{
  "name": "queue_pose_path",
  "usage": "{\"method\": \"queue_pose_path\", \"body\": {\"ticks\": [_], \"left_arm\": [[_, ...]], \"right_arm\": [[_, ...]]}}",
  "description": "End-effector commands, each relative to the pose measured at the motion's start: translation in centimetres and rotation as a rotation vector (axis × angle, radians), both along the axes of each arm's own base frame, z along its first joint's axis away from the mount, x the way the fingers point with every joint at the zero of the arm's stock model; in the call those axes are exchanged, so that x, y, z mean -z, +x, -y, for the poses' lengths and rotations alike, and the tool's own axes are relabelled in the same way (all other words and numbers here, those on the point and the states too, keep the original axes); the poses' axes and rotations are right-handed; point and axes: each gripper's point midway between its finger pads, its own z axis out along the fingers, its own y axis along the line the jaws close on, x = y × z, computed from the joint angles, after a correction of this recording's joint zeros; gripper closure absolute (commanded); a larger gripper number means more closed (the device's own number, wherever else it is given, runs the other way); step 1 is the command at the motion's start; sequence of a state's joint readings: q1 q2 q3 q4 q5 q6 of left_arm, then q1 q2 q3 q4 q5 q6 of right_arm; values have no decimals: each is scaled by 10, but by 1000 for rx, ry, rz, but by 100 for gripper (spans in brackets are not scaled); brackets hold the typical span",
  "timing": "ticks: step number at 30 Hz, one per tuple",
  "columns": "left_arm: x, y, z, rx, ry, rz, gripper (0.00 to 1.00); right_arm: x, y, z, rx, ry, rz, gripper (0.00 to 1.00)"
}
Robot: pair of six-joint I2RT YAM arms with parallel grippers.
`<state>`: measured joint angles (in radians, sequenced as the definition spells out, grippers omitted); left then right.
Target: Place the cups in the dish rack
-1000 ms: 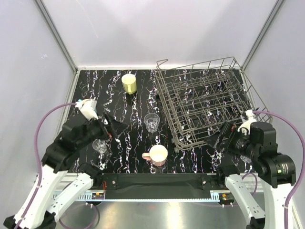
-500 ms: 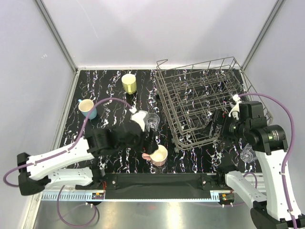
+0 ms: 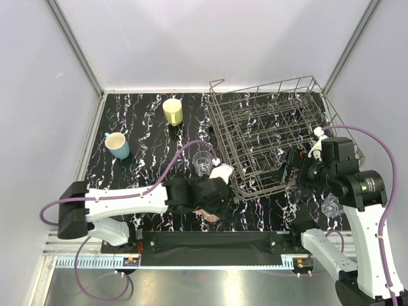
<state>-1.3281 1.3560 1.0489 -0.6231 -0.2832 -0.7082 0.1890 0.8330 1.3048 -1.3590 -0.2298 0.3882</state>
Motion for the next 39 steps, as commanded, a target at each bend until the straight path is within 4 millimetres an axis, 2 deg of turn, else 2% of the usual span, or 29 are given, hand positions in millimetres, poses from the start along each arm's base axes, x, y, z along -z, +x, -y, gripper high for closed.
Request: {"method": "queue_pose_path", "body": {"ticks": [1, 3, 8, 21, 22, 27, 30, 31, 34, 38, 39], "left_arm": [[-25, 8, 32, 38, -74, 46, 30], [-18, 7, 33, 34, -43, 30, 31], [0, 3, 33, 8, 4, -21, 41], [29, -5, 28, -16, 98, -47, 45], [32, -5, 27, -13, 115, -49, 51], [34, -4, 26, -13, 123, -40, 61], [36, -2, 23, -18, 136, -35, 72], [37, -1, 22, -22, 144, -30, 83], [32, 0, 18, -28, 139, -21, 99], [14, 3, 10, -39, 105, 8, 100], [3, 2, 9, -37, 77, 12, 100]], "right_arm": [[-10, 1, -4, -38, 11, 45, 0], [-11, 1, -5, -44, 14, 41, 0], [-12, 1, -5, -43, 13, 53, 0], [-10, 1, -4, -45, 11, 59, 0], [-10, 1, -4, -45, 11, 61, 0], [-12, 2, -3, -36, 10, 70, 0], [-12, 1, -4, -36, 15, 70, 0], [-12, 1, -5, -42, 21, 68, 0], [-13, 0, -5, -56, 16, 76, 0], [-9, 3, 9, -24, -66, 77, 0], [-9, 5, 11, -17, -76, 81, 0]]}}
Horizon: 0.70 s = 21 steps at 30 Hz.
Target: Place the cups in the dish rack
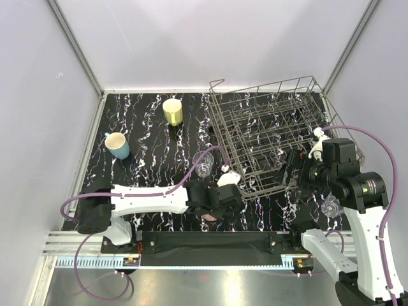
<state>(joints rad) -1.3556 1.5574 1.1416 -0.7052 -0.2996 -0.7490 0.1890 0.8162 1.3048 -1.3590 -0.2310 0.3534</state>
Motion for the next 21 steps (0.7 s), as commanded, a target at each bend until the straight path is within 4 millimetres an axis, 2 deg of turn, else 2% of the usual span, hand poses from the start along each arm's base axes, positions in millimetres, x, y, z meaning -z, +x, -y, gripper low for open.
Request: {"method": "queue_pose_path", "body": {"ticks": [1, 2, 3, 6, 7, 9, 10, 11, 12, 13, 15, 16, 17, 20, 21], "left_arm": [[-42, 4, -1, -7, -105, 49, 100], [-48, 2, -2, 4, -119, 42, 100], [-65, -2, -2, 17, -171, 41, 100], [-96, -14, -4, 67, -268, 11, 100], [-124, -19, -7, 90, -353, 14, 100], [-155, -24, -11, 117, -447, 19, 100], [-192, -25, -17, 130, -557, 37, 100], [-210, -26, -20, 138, -614, 46, 100], [-230, -25, -25, 137, -675, 62, 100], [-263, -24, -34, 142, -778, 86, 100], [-298, -17, -44, 145, -887, 142, 100], [-309, -15, -50, 136, -912, 164, 100], [-330, -14, -60, 131, -962, 192, 100], [-364, -6, -70, 136, -1049, 218, 100], [-373, 8, -69, 112, -1076, 239, 100]], "right_arm": [[-9, 7, 9, 6, -56, 59, 0], [-11, 8, 7, -4, -52, 65, 0], [-13, 8, 6, -11, -48, 73, 0], [-18, 11, 2, -39, -39, 81, 0], [-22, 12, 2, -44, -35, 92, 0], [-24, 15, 0, -63, -39, 100, 0], [-27, 16, -2, -77, -33, 111, 0], [-29, 21, -3, -89, -38, 128, 0], [-31, 23, -3, -92, -37, 140, 0], [-32, 29, -6, -103, -32, 150, 0], [-33, 35, -11, -124, -17, 156, 0], [-35, 41, -18, -144, 7, 163, 0], [-37, 44, -21, -155, 23, 168, 0], [-48, 55, -36, -195, 88, 192, 0], [-53, 57, -40, -209, 108, 206, 0]]}}
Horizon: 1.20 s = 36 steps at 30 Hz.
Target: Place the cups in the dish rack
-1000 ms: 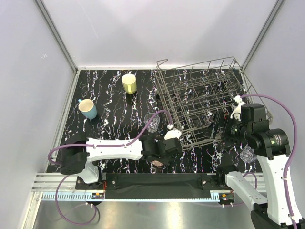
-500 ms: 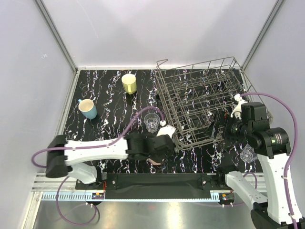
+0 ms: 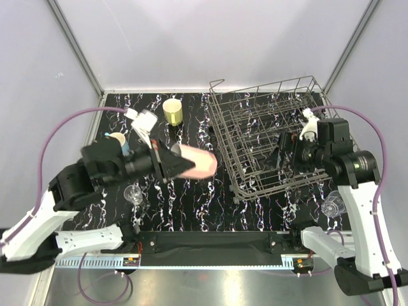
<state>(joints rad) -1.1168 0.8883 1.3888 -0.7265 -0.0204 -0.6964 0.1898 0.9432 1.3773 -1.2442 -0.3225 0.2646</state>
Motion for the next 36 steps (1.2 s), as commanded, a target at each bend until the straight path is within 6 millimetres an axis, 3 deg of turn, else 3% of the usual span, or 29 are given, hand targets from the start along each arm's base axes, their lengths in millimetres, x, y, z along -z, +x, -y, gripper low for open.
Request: {"method": "queue_pose_path", "body": {"ticks": [1, 2, 3, 5, 6, 8, 9, 10, 12, 13, 15, 16, 21, 27, 34, 36], "left_arm": [[-73, -2, 10, 121, -230, 75, 100], [-82, -2, 11, 145, -256, 69, 100], [-87, 15, 16, 132, -277, 67, 100], [-98, 11, 21, 211, -338, 36, 100], [-113, 23, 19, 204, -402, 82, 100], [-126, 21, 17, 250, -486, 53, 100], [-136, 30, 13, 241, -544, 100, 100], [-144, 28, 10, 259, -597, 66, 100], [-165, 28, 1, 276, -711, 128, 100], [-162, 33, 1, 266, -760, 71, 100], [-174, 31, -6, 278, -863, 51, 100], [-166, 42, -7, 232, -903, 4, 100], [-169, 57, -25, 168, -1112, -136, 100], [-163, 75, -47, 46, -1262, -253, 100], [-143, 85, -46, -3, -1265, -397, 100], [-139, 86, -45, -6, -1261, -418, 100]], "right_arm": [[-39, 21, -29, -119, 122, 139, 0], [-43, 22, -33, -134, 143, 149, 0], [-50, 21, -40, -169, 181, 159, 0], [-65, 21, -49, -218, 232, 220, 0], [-67, 20, -53, -239, 255, 232, 0], [-89, 10, -68, -335, 354, 308, 0], [-88, 7, -72, -359, 391, 307, 0], [-107, -1, -81, -425, 466, 365, 0], [-111, -11, -89, -495, 544, 374, 1], [-126, -15, -91, -514, 579, 437, 1], [-132, -14, -93, -536, 605, 495, 1], [-135, -19, -94, -540, 624, 499, 1], [-132, -14, -104, -564, 648, 550, 3], [-144, -1, -134, -630, 633, 626, 4], [-141, 9, -180, -699, 620, 647, 6], [-151, 5, -190, -725, 644, 695, 8]]}}
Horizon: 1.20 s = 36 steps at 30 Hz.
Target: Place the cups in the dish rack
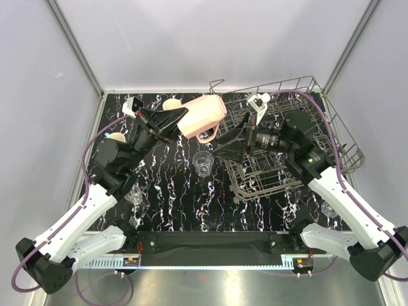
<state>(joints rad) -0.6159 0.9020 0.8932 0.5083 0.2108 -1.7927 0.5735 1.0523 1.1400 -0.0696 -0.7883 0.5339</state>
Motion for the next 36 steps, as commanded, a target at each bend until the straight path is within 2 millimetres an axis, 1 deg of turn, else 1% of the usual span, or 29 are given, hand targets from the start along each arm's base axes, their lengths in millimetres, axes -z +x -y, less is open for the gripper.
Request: {"method": "queue_pose_path", "body": {"ticks": [1, 3, 5, 6, 8, 10, 12, 15, 16, 19, 22, 25, 26, 27, 29, 32, 36], "left_arm": [[-38, -20, -25, 5, -161, 59, 100], [-34, -20, -23, 10, -153, 51, 100], [-29, -19, -23, 8, -146, 39, 100], [-27, -17, -23, 5, -145, 32, 100], [-22, -16, -22, 1, -145, 21, 100], [-21, -15, -21, 5, -145, 14, 100], [-19, -15, -18, 11, -145, 9, 100], [-18, -17, -15, 21, -146, 5, 100], [-18, -17, -14, 24, -146, 3, 100], [-17, -19, -11, 36, -141, 0, 100], [-11, -20, -6, 46, -134, -11, 100], [-4, -20, -1, 57, -131, -28, 100], [-4, -21, -2, 55, -136, -29, 100], [-2, -20, -1, 55, -134, -34, 100], [-1, -21, 0, 58, -140, -36, 100], [0, -20, 3, 67, -141, -49, 100], [-3, -21, 7, 85, -129, -42, 100]], "right_arm": [[-43, 3, -12, 28, 93, 185, 8], [-46, 3, -19, 24, 104, 200, 9], [-48, 4, -21, 30, 116, 209, 11], [-51, 5, -25, 27, 132, 216, 14], [-53, 4, -28, 17, 147, 202, 17], [-56, 2, -34, 2, 166, 207, 21], [-59, 3, -37, 8, 176, 215, 24], [-60, 4, -39, 8, 175, 223, 28], [-61, 4, -38, 10, 175, 225, 32], [-59, 4, -38, 21, 172, 226, 37], [-59, 3, -36, 26, 176, 227, 38], [-57, 2, -36, 22, 174, 222, 46], [-56, 2, -36, 24, 174, 220, 49], [-56, 2, -35, 25, 174, 220, 50], [-55, 1, -35, 22, 174, 219, 55], [-54, -4, -36, -6, 169, 227, 57], [-53, -8, -35, -22, 163, 231, 68]]}}
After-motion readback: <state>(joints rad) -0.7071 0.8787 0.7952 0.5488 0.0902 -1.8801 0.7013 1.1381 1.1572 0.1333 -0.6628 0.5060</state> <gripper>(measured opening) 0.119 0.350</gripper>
